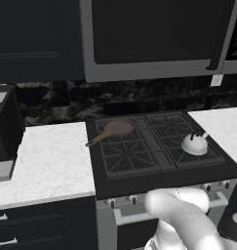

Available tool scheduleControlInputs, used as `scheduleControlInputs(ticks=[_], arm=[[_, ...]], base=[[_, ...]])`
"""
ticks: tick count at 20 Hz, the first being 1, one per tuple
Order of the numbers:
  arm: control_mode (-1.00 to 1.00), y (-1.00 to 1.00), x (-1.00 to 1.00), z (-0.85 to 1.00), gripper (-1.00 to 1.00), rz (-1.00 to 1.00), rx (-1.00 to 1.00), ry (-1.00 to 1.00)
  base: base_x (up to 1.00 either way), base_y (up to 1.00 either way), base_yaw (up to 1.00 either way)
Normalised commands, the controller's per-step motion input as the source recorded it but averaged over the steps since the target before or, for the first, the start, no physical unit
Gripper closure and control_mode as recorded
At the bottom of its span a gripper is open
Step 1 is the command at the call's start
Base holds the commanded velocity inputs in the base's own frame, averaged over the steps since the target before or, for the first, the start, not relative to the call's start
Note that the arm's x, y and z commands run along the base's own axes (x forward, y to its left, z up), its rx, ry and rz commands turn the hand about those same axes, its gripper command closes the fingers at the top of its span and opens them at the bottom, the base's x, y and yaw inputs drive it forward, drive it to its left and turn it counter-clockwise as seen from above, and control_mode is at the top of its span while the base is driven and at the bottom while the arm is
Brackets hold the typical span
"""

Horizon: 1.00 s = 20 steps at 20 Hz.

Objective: Pick the kettle from the counter and place it on a stove burner. Then turn the burner on.

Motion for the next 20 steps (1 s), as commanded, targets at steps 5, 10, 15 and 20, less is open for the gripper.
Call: scheduleControlInputs(ticks=[5, 10, 15, 20], arm=[[-1.00, 0.52, -0.80, -1.00, -1.00, 0.27, -0.49, -0.29], [-1.00, 0.94, -0.39, -0.59, -1.00, 0.14, -0.43, -0.49], [-1.00, 0.94, 0.09, 0.06, -1.00, 0.00, -0.17, -0.21], [-1.00, 0.43, 0.48, 0.20, -1.00, 0.05, -0.04, 0.00]], base=[[0.00, 0.00, 0.00], [0.00, 0.00, 0.00], [0.00, 0.00, 0.00], [0.00, 0.00, 0.00]])
